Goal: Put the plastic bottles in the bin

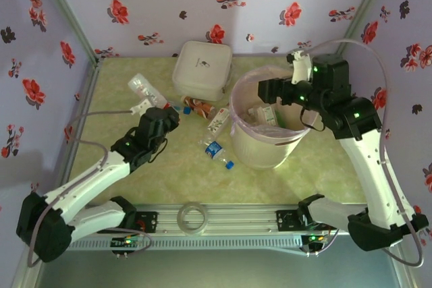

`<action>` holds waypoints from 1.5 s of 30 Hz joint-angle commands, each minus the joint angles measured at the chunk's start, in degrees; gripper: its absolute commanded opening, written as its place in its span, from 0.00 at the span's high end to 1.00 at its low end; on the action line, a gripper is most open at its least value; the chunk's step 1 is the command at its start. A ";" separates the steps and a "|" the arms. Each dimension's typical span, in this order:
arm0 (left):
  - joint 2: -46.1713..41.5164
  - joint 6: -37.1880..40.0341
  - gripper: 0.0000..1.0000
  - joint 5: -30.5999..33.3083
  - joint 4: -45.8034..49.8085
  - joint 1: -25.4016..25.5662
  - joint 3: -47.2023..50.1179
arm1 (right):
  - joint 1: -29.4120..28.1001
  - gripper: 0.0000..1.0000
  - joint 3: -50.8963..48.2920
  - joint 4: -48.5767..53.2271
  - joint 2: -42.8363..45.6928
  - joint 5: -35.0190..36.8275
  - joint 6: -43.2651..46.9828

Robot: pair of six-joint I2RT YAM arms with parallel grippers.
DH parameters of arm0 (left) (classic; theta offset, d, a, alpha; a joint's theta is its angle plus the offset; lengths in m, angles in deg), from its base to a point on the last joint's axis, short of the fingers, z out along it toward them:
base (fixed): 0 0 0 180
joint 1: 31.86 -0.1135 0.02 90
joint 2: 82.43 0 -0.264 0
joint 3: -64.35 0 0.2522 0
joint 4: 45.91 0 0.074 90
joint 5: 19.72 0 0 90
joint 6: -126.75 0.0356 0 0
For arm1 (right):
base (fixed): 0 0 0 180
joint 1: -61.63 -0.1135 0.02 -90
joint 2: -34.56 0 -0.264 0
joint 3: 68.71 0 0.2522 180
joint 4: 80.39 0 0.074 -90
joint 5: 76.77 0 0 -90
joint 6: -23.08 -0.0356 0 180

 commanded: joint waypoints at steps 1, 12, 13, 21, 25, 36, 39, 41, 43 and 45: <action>-1.85 17.78 0.98 -9.29 4.93 -0.43 -3.98 | -4.27 0.14 3.53 -3.91 -2.94 -1.98 -1.66; -2.31 24.85 1.00 -27.60 -2.45 -0.22 -2.72 | -14.78 0.06 11.64 -9.36 -17.79 -5.37 -5.51; -2.00 25.11 1.00 -28.84 -3.03 -0.10 -2.74 | -15.18 0.05 12.46 -9.50 -19.29 -6.11 -5.68; -0.28 27.95 1.00 -35.43 -5.37 1.54 -3.85 | -15.95 0.05 15.56 -12.56 -25.68 -10.63 -7.21; 0.55 28.42 1.00 -35.69 -5.80 2.24 -4.17 | -15.93 0.05 17.03 -13.00 -28.34 -11.34 -7.96; 1.68 28.73 1.00 -35.76 -6.50 3.26 -4.75 | -15.88 0.22 17.41 -12.73 -30.84 -12.54 -8.30; 1.81 28.81 1.00 -35.80 -6.59 3.43 -4.83 | -15.88 0.33 17.36 -12.44 -30.96 -12.61 -7.99; 1.90 28.86 1.00 -35.76 -6.61 3.39 -4.83 | -15.86 0.39 17.08 -12.66 -30.65 -11.81 -7.74; 1.86 28.83 0.99 -35.74 -6.99 3.37 -4.70 | -15.84 0.44 16.61 -13.01 -30.14 -11.15 -7.53; 1.86 28.76 0.90 -35.77 -7.62 3.38 -4.48 | -15.88 0.45 16.30 -13.32 -29.81 -10.86 -7.39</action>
